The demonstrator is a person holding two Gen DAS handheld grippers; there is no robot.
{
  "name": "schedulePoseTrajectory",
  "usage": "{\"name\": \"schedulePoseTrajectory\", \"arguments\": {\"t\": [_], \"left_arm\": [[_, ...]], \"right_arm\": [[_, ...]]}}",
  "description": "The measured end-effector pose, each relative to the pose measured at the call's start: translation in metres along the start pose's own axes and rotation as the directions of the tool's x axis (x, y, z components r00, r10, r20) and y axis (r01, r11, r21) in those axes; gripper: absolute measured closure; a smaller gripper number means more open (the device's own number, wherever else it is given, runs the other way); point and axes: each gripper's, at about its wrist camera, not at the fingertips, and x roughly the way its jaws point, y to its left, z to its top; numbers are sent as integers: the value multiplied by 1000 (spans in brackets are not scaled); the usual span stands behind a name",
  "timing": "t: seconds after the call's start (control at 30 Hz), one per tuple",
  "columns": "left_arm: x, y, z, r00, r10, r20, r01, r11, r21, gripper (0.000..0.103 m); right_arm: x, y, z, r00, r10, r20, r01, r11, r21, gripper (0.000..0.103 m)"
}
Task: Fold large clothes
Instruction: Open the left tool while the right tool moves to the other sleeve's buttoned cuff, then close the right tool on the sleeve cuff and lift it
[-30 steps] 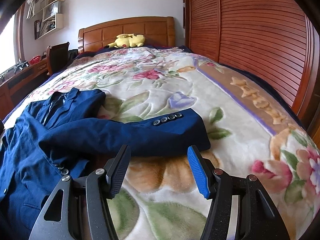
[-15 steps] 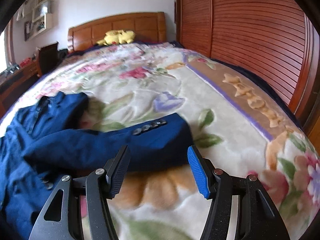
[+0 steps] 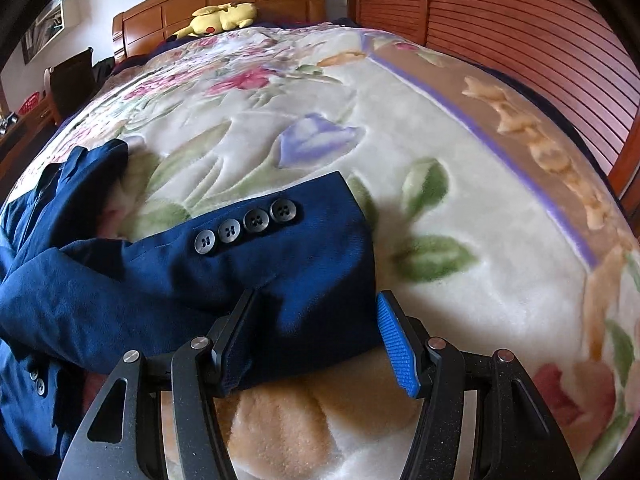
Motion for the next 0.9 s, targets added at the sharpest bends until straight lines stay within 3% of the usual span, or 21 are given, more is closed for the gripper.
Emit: {"name": "schedulePoseTrajectory", "arguments": {"t": [0.1,0.17,0.27,0.4,0.6,0.9], "left_arm": [[0,1,0,1000,-3,1,3,1000,-4,20],[0,3,-1,1000,-3,3,3,1000,-8,20],[-1,3,-1,1000,-4,-3,4,1000,-8,20],[-6,5,-2,1000,-3,5,3,1000,-7,20],[-13,11,-3,1000,-3,16,3,1000,-14,20],[-31,32,-11,999,14,36,-13,999,-36,20]], "right_arm": [[2,-2,1,1000,10,-7,-10,1000,0,42],[5,-1,1,998,66,-9,-66,997,-30,72],[-5,10,0,998,65,-13,-66,993,-95,90],[-41,28,6,992,107,66,-98,987,-127,93],[-114,81,20,957,192,216,-142,963,-230,93],[-184,180,26,906,300,299,-160,896,-414,93]]}}
